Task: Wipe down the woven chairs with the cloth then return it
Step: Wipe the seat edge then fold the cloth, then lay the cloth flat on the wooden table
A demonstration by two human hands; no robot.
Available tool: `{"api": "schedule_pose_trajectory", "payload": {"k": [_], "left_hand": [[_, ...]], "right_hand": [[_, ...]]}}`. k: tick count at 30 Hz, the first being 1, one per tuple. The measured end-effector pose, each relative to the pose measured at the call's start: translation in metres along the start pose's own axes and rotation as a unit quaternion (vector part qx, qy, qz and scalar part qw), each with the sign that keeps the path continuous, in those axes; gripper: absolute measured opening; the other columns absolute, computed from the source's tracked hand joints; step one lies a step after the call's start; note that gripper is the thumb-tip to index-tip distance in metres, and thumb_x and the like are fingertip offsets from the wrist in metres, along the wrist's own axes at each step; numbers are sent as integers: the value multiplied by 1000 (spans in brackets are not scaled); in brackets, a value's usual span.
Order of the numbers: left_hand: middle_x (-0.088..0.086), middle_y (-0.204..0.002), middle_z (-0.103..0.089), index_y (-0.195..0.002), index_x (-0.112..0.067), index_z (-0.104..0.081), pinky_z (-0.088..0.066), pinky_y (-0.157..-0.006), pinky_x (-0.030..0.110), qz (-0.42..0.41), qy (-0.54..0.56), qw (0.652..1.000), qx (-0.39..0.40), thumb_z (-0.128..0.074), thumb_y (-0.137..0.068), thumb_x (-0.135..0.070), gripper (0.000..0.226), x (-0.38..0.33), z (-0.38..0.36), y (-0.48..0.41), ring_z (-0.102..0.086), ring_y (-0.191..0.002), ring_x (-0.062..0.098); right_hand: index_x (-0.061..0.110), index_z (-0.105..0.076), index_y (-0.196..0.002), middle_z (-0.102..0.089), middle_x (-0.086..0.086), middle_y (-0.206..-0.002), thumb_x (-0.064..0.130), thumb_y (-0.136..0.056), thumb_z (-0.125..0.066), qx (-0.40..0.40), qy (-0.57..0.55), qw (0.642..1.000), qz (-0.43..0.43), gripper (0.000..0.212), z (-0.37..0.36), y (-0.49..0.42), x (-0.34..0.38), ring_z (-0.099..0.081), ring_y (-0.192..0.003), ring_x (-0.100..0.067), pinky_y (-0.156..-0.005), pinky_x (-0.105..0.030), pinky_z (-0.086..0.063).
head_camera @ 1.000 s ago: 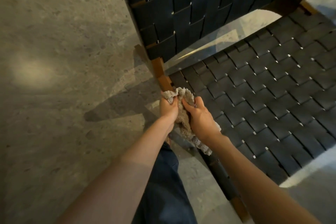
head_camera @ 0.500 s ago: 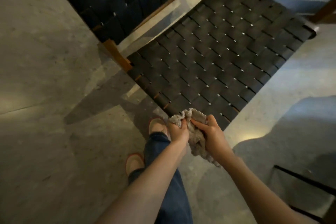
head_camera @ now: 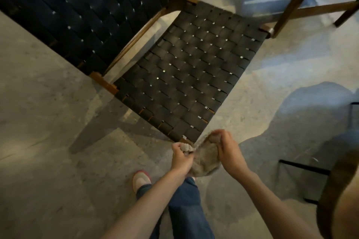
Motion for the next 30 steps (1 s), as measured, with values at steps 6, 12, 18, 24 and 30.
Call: {"api": "schedule_pose_trajectory", "payload": {"k": [6, 12, 18, 24, 30], "left_hand": [[9, -113, -58, -110, -11, -57, -46, -94, 33, -163, -167, 970, 67, -60, -91, -10, 20, -75, -5, 89, -55, -109, 22], [6, -95, -58, -83, -16, -55, -40, -66, 19, -308, -292, 903, 66, -69, -82, -13, 15, -166, -18, 169, -56, -87, 16], [2, -99, -56, -96, -15, -57, -47, -70, 21, -383, -378, 829, 151, -63, -89, -23, 12, -225, -46, 234, -55, -90, 14], [-1, -108, -56, -104, -20, -60, -47, -83, 31, -487, -513, 688, 160, -55, -94, -25, 12, -245, -70, 275, -53, -95, 12], [-8, -126, -49, -115, -28, -59, -25, -101, 44, -566, -597, 564, 68, -50, -96, -33, 23, -265, -114, 297, -38, -121, 17]], "right_hand": [[13, -23, -148, -40, -10, -134, 4, -97, -39, 7, 19, 1000, 2, 54, 98, 41, 30, -45, -121, -26, -101, -25, -34], [16, -55, -97, -46, 2, -94, 5, -90, -51, -60, -51, 997, -29, 14, 205, 81, 60, -46, -87, -16, -67, -23, -32], [-5, -51, -79, -48, -23, -80, 4, -91, -48, -190, -239, 949, -84, 15, 269, 144, 64, -46, -76, -29, -68, -35, -36], [10, -51, -70, -45, -3, -68, 7, -93, -47, -272, -302, 906, -117, 24, 300, 209, 52, -46, -63, -8, -57, -20, -36], [13, -55, -75, -48, -2, -69, 18, -95, -47, -351, -292, 875, -160, 23, 325, 255, 32, -47, -63, -9, -56, -19, -38]]}}
Point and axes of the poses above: each hand's wrist, its own y-axis away from the middle knuckle, its own z-axis out of the back of the hand, x = y × z, the point moved 2 cm from there along -y, towards the middle knuckle
